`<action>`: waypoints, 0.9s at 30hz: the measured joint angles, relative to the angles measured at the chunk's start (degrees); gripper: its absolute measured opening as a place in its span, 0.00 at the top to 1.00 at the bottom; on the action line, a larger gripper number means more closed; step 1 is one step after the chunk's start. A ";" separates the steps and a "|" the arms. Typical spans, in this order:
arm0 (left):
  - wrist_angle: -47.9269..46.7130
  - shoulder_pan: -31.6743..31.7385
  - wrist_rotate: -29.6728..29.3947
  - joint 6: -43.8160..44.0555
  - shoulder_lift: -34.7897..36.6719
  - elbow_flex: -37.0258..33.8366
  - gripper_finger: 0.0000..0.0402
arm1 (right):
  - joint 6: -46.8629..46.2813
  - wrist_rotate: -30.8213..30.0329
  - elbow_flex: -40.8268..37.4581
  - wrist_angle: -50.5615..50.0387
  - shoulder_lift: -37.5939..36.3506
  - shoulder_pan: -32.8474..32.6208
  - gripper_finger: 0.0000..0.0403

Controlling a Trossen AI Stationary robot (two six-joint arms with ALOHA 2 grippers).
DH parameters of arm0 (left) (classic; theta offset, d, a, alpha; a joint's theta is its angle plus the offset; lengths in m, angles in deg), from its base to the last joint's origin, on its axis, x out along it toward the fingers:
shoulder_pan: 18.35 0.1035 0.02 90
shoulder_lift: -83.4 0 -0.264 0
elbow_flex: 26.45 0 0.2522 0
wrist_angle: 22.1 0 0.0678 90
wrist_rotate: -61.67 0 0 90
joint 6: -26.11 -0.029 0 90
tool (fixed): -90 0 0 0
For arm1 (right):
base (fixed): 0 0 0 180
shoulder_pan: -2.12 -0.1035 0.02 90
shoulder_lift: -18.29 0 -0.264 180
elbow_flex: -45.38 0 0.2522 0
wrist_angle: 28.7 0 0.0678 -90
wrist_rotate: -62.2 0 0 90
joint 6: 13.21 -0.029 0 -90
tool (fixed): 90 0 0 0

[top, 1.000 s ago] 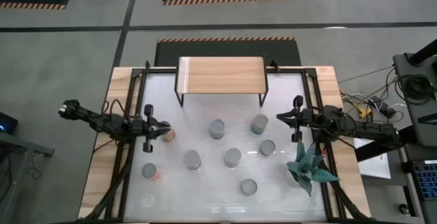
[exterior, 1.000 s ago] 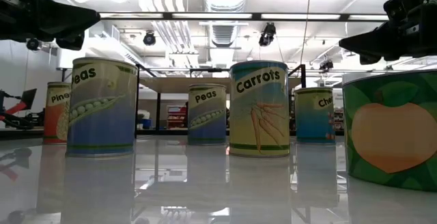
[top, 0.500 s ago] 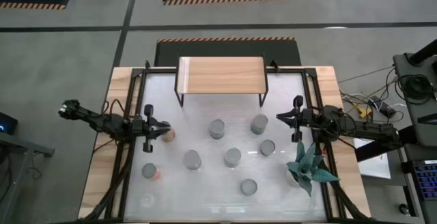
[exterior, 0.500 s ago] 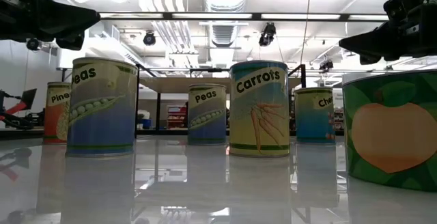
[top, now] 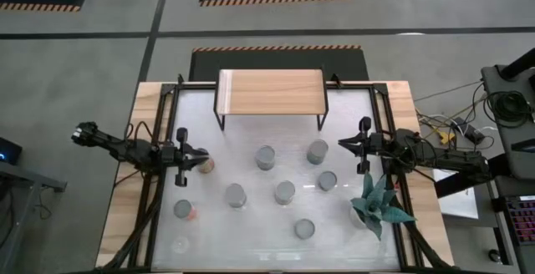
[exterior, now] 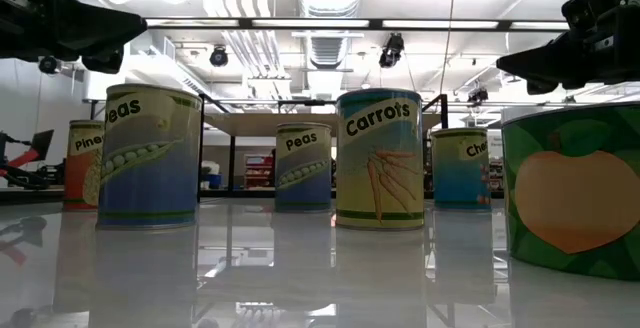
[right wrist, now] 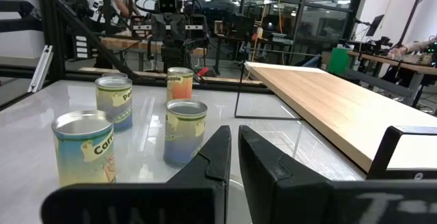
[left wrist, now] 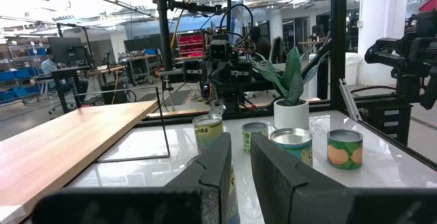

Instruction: Pick and place cans onto a shelf

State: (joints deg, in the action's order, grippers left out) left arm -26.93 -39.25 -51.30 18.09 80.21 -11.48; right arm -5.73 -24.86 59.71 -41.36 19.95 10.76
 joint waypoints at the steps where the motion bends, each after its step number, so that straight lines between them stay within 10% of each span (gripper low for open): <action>1: 0.02 -0.01 -0.02 0.01 0.00 0.00 0.90 | 0.00 -0.02 0.01 0.02 -0.01 0.02 0.96; 27: 1.24 -0.02 -0.02 -0.25 -0.01 0.00 0.90 | 0.83 -0.04 -0.01 0.08 0.01 0.02 0.96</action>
State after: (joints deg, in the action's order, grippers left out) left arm -25.69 -39.27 -51.32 17.85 80.20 -11.48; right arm -4.90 -24.90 59.70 -41.28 19.96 10.78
